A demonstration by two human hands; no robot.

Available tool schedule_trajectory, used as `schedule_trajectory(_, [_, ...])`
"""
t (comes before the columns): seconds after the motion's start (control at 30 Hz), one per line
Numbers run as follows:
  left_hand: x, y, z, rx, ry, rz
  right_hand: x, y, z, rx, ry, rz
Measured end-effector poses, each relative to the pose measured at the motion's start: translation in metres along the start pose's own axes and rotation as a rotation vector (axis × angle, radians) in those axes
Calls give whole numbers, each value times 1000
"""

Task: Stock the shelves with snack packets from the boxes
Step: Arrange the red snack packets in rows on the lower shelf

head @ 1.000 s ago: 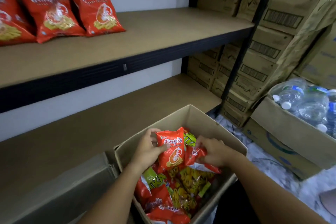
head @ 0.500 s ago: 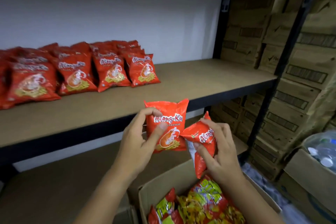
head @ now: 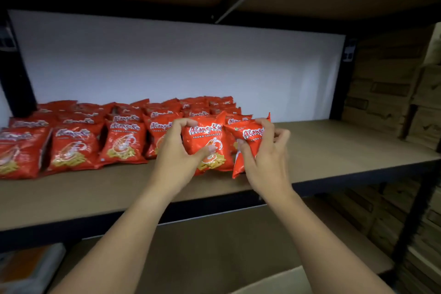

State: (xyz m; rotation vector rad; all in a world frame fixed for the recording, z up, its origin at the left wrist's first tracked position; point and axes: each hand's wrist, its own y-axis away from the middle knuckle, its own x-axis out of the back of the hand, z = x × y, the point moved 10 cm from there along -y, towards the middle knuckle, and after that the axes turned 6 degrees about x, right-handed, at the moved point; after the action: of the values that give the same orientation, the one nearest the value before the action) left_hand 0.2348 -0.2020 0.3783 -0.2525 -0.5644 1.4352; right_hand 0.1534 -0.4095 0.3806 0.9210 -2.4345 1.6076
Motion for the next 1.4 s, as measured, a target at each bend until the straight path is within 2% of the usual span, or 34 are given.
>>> schedule_trajectory(0.23, [-13, -33, -30, 24, -253, 6, -65, -25, 38, -229, 182, -191])
schedule_trajectory(0.4, [-23, -39, -44, 55, -310, -65, -85, -25, 54, -277, 257, -335])
schedule_trajectory(0.53, [-27, -40, -47, 43, -345, -73, -87, -25, 54, -272, 325, -354])
schedule_trajectory(0.67, [-24, -40, -44, 30, -498, -24, -85, -26, 57, -310, 264, -363])
schedule_trajectory(0.8, [-26, -35, -42, 47, -529, -59, -72, -25, 55, -319, 168, -307])
schedule_trajectory(0.93, [-22, -23, -23, -95, -605, 16, -49, -17, 49, -274, 60, -224])
schedule_trajectory(1.07, [-24, 6, 6, -274, -531, 85, -16, 4, 47, -171, -91, -128])
schedule_trajectory(1.17, [-41, 41, 20, -346, -405, 32, 1, 31, 45, -115, -180, -158])
schedule_trajectory(1.3, [-73, 93, 24, -464, -329, -50, 33, 70, 43, -3, -93, -187])
schedule_trajectory(1.4, [-96, 123, 0, -461, -303, -156, 45, 108, 58, -29, -95, -221])
